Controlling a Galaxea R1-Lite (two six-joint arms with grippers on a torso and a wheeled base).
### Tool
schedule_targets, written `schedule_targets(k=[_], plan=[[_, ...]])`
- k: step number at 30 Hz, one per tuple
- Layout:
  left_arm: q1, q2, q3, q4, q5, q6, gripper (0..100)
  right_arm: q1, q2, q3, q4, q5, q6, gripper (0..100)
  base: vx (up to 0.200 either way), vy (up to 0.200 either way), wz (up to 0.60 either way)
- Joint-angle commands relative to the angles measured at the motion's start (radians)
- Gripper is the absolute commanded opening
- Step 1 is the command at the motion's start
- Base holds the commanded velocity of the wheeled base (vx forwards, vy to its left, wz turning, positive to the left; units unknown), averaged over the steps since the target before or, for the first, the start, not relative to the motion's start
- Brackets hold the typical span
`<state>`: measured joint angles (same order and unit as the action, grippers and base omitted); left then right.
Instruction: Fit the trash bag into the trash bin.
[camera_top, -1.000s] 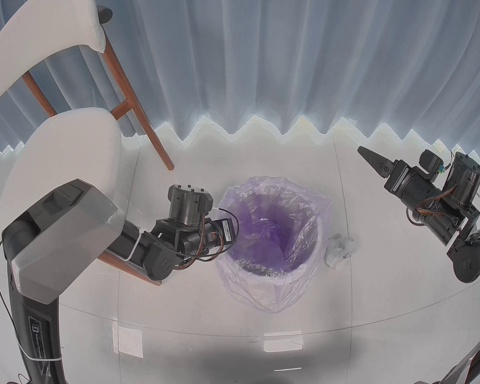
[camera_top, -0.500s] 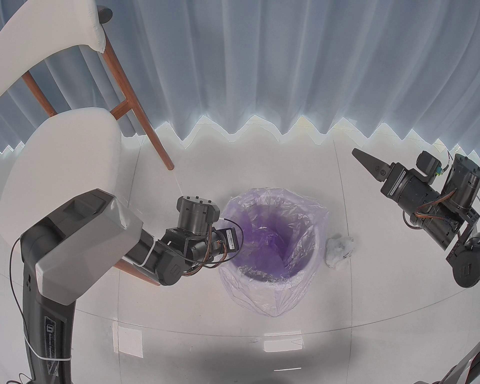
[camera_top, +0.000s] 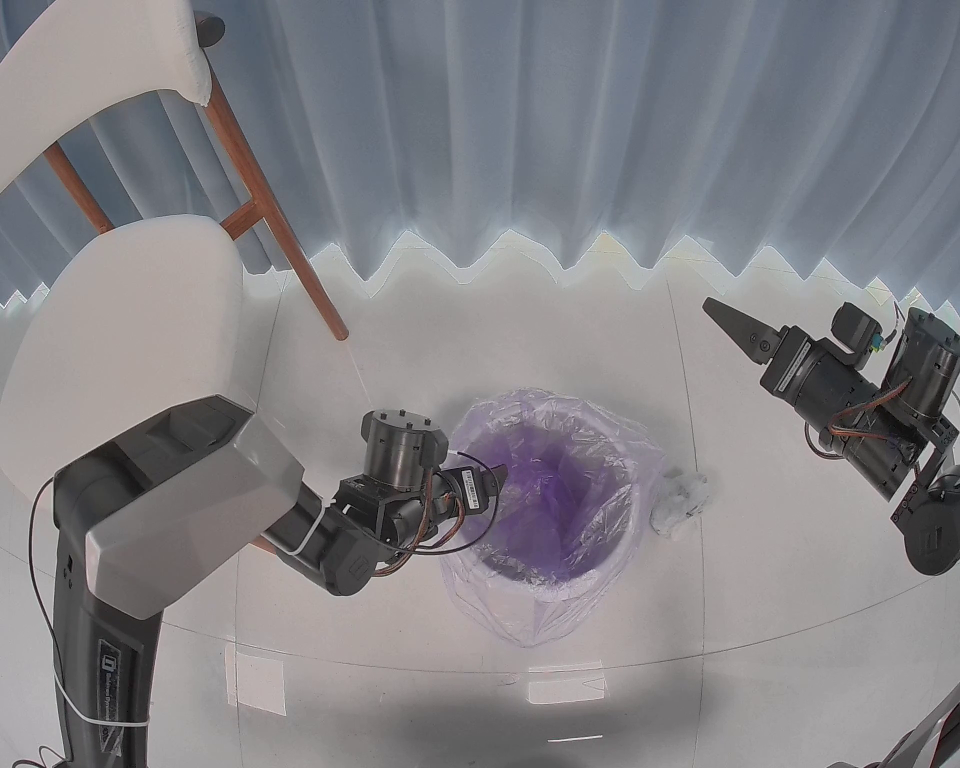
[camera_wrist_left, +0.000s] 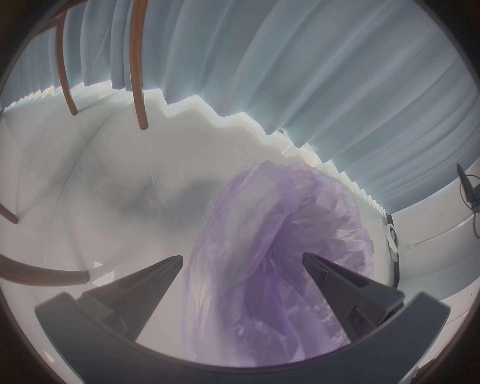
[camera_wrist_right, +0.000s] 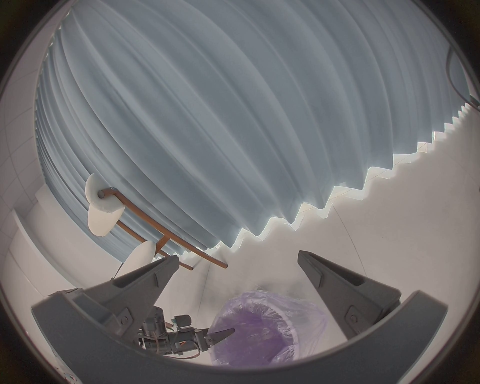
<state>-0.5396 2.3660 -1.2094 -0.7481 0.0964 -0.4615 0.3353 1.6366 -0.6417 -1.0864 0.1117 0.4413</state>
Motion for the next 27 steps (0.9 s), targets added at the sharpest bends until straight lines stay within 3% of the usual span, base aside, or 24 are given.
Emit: schedule_targets(k=[1,7,10,11,12,14,19,21,25,27], plan=[[-0.019,-0.179,0.197,-0.135,0.002,-0.002,100,-0.009,0.017,0.0,0.006,0.0,0.001,100,0.0,0.0,0.0],[-0.02,-0.587,0.484,-0.274,-0.035,0.02,100,-0.036,0.057,0.002,0.01,-0.003,-0.01,100,0.0,0.0,0.0],[-0.014,-0.659,0.504,-0.275,-0.067,0.035,100,-0.032,0.06,0.005,0.014,-0.006,-0.019,100,0.0,0.0,0.0],[0.009,-0.863,0.522,-0.249,-0.191,0.052,100,-0.024,0.069,0.011,0.066,-0.069,-0.07,100,0.0,0.0,0.0],[0.009,-0.863,0.522,-0.249,-0.191,0.052,100,-0.024,0.069,0.011,0.066,-0.069,-0.07,100,0.0,0.0,0.0],[0.027,-0.985,0.508,-0.155,-0.227,0.055,100,-0.064,0.123,0.01,0.131,-0.164,-0.125,100,0.0,0.0,0.0],[0.078,-1.082,0.453,-0.077,-0.236,0.041,100,-0.16,0.264,0.031,0.138,-0.175,-0.184,100,0.0,0.0,0.0],[0.109,-1.096,0.444,-0.094,-0.261,-0.036,100,-0.208,0.436,-0.003,0.129,-0.175,-0.222,100,0.0,0.0,0.0],[0.115,-1.137,0.449,-0.105,-0.307,-0.075,100,-0.216,0.601,-0.088,0.12,-0.178,-0.248,100,0.0,0.0,0.0],[0.133,-1.143,0.45,-0.102,-0.371,-0.082,100,-0.216,0.695,-0.173,0.095,-0.178,-0.246,100,0.0,0.0,0.0]])
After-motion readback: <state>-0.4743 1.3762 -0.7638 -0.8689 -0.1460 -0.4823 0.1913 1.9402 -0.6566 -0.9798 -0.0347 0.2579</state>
